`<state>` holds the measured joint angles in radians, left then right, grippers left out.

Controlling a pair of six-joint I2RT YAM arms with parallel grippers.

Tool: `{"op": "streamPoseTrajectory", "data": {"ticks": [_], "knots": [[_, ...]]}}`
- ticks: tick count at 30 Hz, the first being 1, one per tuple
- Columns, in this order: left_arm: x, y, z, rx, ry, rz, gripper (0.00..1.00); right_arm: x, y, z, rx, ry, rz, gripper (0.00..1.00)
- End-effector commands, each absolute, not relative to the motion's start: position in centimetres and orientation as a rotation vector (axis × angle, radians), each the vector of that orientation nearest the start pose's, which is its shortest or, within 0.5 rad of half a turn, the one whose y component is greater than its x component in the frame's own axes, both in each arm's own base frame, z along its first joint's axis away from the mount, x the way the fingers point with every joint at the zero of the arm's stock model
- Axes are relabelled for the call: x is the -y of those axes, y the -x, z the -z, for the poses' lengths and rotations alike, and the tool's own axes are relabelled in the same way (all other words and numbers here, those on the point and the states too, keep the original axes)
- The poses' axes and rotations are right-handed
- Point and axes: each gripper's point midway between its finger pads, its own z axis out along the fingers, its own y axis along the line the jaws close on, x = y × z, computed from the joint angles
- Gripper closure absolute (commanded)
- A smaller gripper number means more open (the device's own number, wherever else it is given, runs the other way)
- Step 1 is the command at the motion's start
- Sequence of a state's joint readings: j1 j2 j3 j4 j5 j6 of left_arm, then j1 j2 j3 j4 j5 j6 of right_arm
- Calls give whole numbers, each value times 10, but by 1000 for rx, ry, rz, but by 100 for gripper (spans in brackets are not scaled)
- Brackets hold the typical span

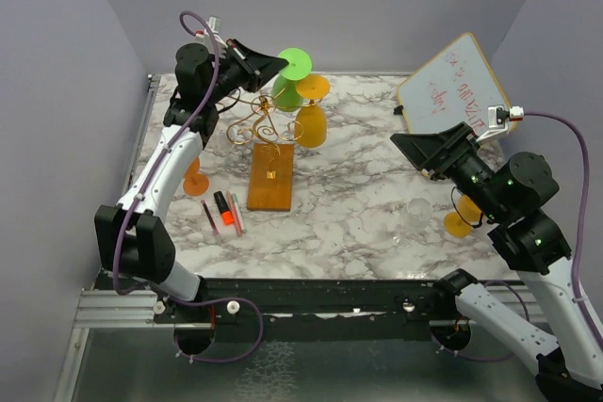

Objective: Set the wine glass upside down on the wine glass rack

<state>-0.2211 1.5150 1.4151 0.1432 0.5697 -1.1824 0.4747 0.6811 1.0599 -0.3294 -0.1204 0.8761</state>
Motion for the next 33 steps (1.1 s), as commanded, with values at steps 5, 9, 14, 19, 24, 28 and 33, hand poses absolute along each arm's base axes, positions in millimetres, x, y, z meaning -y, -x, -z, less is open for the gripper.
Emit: {"op": "streamPoseTrajectory", "data": {"ticks": [5,9,14,19,24,28,33], "knots": [[227,-433,-421,-1662,296,1488,100,-171,-212,-419,-1602,-213,-1174,24],[221,-445,-413,-1673,341,1422,100,-171,-213,-418,-1603,-215,-1169,24],[214,-451,-416,-1661,340,1379,100,-172,-215,-418,-1606,-211,-1170,24],[203,-454,-417,-1665,355,1321,100,-174,-215,-420,-1603,-202,-1172,24],[197,-455,-411,-1690,370,1277,98,-172,-213,-419,-1600,-208,-1174,24],[194,-457,-404,-1719,382,1240,97,-172,-211,-420,-1597,-209,-1182,24],[185,-457,-407,-1694,369,1160,91,-172,-210,-424,-1592,-206,-1186,24]]}}
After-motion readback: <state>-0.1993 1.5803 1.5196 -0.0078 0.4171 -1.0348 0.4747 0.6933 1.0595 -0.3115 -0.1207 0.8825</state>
